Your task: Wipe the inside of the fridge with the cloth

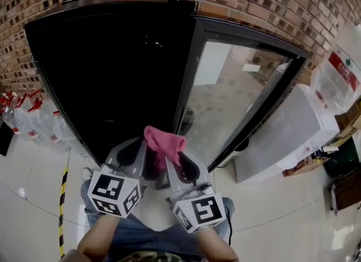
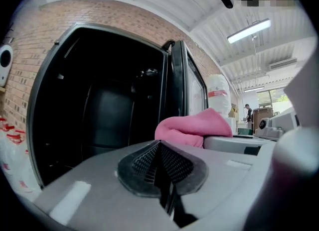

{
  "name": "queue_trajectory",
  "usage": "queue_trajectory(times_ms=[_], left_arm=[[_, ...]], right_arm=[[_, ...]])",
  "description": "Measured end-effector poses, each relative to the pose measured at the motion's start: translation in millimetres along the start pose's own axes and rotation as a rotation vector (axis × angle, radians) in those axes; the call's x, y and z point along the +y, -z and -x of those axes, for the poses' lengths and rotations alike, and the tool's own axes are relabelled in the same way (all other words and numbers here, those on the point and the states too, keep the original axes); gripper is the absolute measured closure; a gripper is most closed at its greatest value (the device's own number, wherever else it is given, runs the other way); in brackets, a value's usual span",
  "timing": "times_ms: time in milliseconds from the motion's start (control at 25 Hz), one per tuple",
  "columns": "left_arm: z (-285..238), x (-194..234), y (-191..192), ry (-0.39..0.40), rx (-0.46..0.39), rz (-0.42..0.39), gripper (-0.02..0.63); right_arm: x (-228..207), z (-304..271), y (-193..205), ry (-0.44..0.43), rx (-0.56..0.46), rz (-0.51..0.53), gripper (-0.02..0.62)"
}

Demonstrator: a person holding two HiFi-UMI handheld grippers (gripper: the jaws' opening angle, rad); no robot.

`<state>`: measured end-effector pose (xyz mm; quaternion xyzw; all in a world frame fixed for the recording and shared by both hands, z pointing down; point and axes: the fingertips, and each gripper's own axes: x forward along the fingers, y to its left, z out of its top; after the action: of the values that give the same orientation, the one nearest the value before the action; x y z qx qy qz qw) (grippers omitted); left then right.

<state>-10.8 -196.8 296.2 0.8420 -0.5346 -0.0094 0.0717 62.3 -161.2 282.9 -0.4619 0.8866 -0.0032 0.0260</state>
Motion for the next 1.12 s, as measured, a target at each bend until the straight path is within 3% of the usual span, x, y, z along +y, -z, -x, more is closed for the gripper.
queue_trajectory(times_ms=[320,800,1120], left_arm=[[4.7,-29.3,-46.4,-0.110,-0.076,0.024,0.612],[17.8,-97.8,-109.0,-0.182,-0.152,-0.015,0.612],[13.1,-152.5,-102.3,-0.165,-0.129,-0.004,0.611]], right_arm=[[-13.8,15.9,-66.9,-0.140,-0.084,0.058,0.525],[-36.3,32.4,-216.5,-0.266,-0.321,0.088,0.525],[-72.0,41.3,-230.0,-0.247,-0.317,0.106,0.525]])
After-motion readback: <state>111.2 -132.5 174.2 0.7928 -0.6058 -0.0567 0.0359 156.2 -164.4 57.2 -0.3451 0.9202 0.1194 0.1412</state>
